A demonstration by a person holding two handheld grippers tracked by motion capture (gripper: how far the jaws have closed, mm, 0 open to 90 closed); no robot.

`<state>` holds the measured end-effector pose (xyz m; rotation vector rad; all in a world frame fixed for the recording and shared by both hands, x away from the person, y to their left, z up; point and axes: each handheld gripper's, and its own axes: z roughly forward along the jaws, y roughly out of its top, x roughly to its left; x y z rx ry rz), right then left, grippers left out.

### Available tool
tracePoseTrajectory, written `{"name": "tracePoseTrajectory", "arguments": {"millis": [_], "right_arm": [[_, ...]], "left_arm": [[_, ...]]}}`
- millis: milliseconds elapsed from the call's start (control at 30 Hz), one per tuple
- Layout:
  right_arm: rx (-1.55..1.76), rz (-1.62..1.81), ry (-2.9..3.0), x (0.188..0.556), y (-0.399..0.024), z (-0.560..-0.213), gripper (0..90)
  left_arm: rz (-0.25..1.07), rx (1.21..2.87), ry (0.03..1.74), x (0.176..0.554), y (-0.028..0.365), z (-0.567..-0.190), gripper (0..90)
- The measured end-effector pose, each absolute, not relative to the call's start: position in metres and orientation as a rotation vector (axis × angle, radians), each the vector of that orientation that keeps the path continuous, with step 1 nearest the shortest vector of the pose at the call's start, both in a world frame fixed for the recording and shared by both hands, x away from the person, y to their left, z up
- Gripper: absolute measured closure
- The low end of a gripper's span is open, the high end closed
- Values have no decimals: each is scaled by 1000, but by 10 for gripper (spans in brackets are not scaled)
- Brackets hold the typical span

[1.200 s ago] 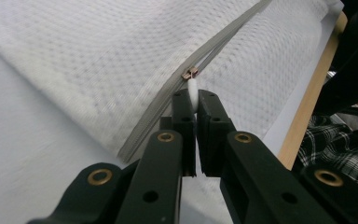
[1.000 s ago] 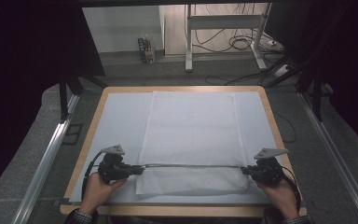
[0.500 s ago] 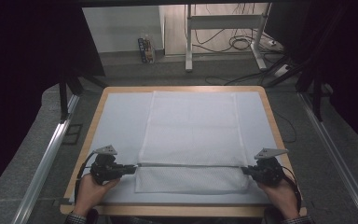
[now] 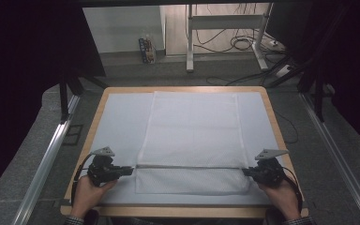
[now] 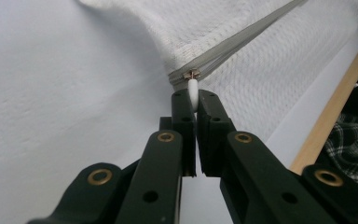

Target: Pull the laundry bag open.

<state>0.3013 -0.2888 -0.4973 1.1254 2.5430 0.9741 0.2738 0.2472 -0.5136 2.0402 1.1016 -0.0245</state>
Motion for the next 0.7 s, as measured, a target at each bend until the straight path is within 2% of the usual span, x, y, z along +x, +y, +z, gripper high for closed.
{"name": "tracePoseTrajectory", "arguments": {"millis": [67, 233, 400, 600, 700], "right_arm": [[1121, 956, 2544, 301, -288, -497, 852], [1119, 953, 2555, 301, -286, -499, 847], [1122, 951, 2558, 301, -285, -500, 849], [1132, 946, 2564, 301, -285, -501, 850], [1121, 940, 2569, 301, -285, -501, 847]], "left_arm": [[11, 2070, 1123, 273, 246, -513, 876], [1, 2070, 1130, 274, 248, -514, 876], [71, 2150, 1139, 273, 241, -512, 876], [29, 2106, 1140, 274, 246, -513, 876], [26, 2161, 1127, 274, 242, -515, 875]]}}
